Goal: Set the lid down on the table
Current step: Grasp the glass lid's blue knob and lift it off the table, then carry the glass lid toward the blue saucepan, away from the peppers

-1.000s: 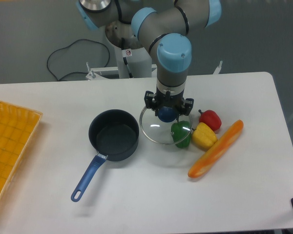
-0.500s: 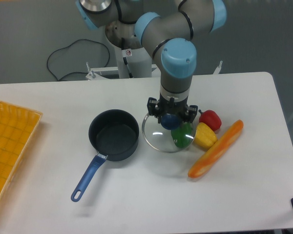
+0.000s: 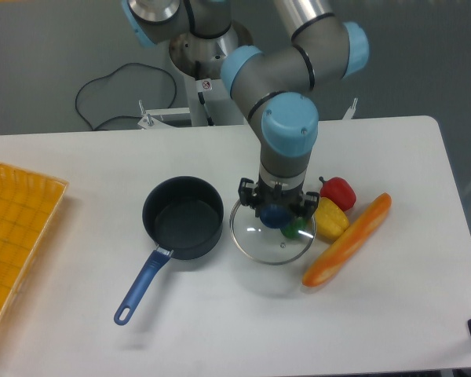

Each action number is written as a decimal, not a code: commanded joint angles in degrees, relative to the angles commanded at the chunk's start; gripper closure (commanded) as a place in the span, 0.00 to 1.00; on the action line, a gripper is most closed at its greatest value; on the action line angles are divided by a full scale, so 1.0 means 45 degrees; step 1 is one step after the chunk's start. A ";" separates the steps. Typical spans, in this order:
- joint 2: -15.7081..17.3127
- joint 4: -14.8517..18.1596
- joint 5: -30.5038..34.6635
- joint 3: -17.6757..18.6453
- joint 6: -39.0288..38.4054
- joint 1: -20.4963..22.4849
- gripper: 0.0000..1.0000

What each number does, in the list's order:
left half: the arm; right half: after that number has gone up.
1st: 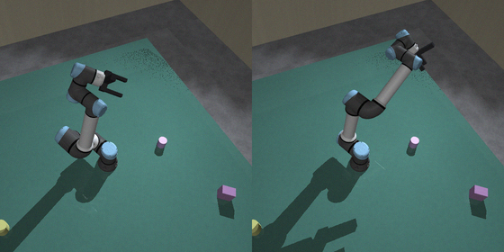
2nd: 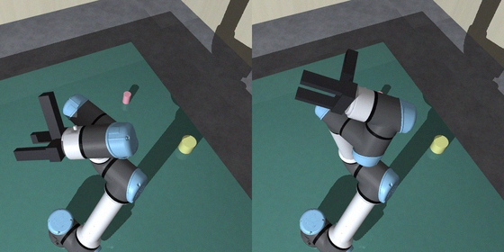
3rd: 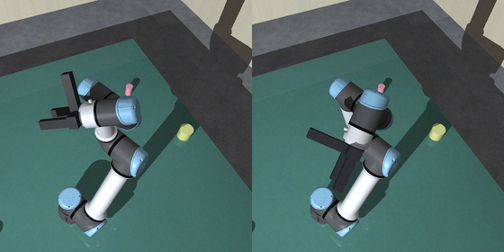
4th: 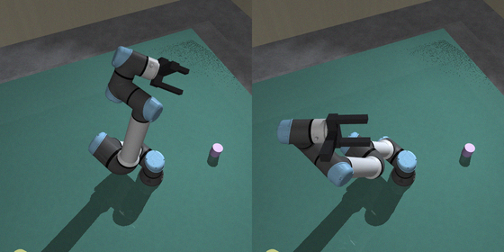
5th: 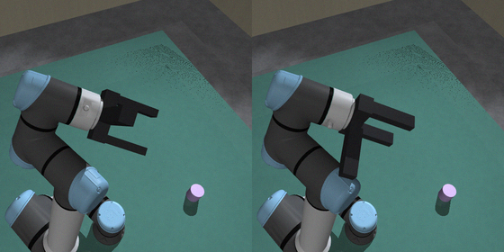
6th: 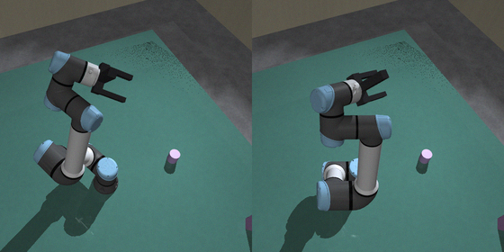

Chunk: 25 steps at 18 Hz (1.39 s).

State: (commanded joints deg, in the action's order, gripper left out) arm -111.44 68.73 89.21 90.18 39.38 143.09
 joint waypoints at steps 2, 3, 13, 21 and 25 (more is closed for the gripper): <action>-0.0312 -0.0019 0.0078 -0.0293 -0.0390 -0.0058 0.52; -0.0488 -0.0039 0.0155 -0.0430 -0.0469 -0.0252 0.52; -0.1505 -0.0351 0.0410 -0.1095 -0.1524 -0.0645 0.52; -0.1818 -0.0820 0.0235 -0.1095 -0.2343 -0.0781 0.52; -0.1935 -0.0918 0.0196 -0.1095 -0.2598 -0.0879 0.52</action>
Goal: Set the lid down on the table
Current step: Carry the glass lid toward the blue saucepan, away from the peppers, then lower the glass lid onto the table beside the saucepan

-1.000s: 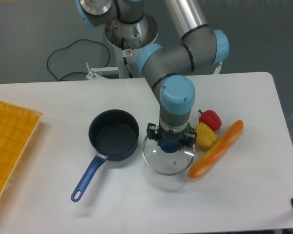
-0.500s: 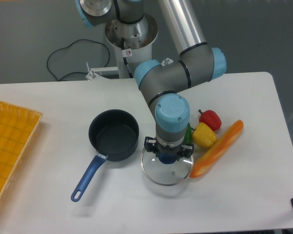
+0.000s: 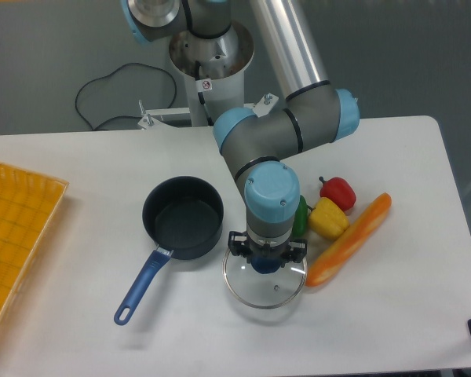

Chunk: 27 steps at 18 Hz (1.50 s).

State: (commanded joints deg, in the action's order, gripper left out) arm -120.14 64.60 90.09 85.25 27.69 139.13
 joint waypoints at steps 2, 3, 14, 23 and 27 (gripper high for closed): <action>-0.0117 -0.0078 -0.0156 0.0019 -0.0059 0.0000 0.52; -0.0176 -0.0213 -0.0176 0.0019 -0.0117 -0.0020 0.52; -0.0450 -0.0391 -0.0176 0.0039 -0.0507 -0.0156 0.51; -0.0743 -0.0723 -0.0176 0.0058 -0.0782 -0.0293 0.51; -0.0821 -0.0955 -0.0176 0.0039 -0.0840 -0.0351 0.50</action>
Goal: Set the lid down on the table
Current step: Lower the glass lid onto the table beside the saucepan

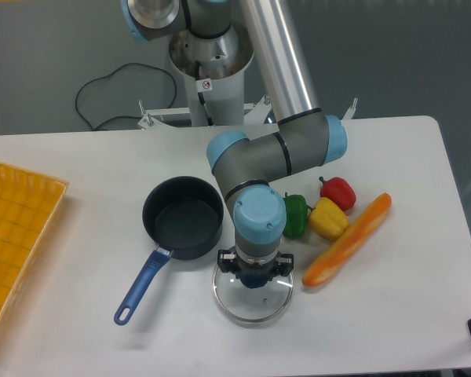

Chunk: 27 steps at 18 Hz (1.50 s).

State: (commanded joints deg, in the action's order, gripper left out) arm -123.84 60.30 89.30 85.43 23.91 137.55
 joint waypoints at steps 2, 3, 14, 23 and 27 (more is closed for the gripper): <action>-0.0117 -0.0293 0.0000 0.0000 -0.0156 -0.0079 0.50; -0.0137 -0.0372 0.0000 0.0000 -0.0176 -0.0079 0.50; -0.0156 -0.0392 -0.0019 0.0059 -0.0254 -0.0196 0.50; -0.0215 -0.0373 -0.0078 0.0078 -0.0293 -0.0352 0.50; -0.0254 -0.0354 -0.0078 0.0078 -0.0293 -0.0352 0.50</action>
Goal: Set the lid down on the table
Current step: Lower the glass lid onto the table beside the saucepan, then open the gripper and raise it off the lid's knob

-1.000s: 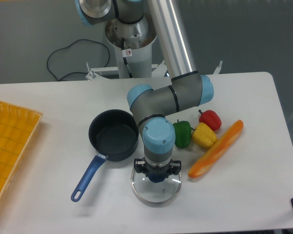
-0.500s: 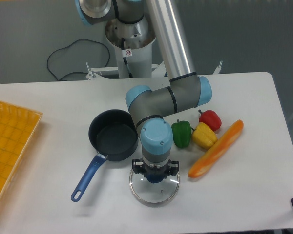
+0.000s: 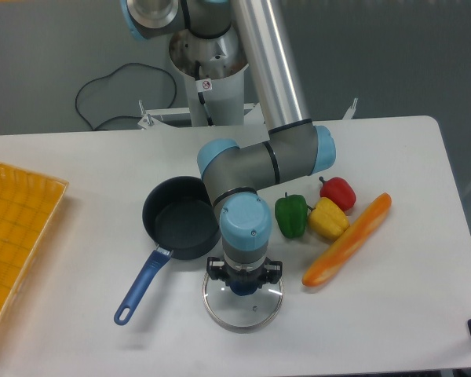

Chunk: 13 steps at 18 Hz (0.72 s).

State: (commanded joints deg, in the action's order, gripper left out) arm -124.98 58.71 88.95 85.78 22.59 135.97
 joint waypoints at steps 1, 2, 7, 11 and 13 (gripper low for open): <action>0.0000 0.0000 0.0000 0.0019 0.0000 0.0000 0.50; 0.0000 0.0000 0.0000 0.0019 0.0000 0.0000 0.49; -0.0020 0.0000 0.0000 0.0019 0.0000 -0.0020 0.47; -0.0039 0.0000 0.0019 0.0019 0.0000 -0.0020 0.37; -0.0039 -0.0019 0.0020 0.0019 0.0039 -0.0020 0.27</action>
State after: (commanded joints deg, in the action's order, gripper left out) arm -125.16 58.62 89.03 85.87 22.76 135.88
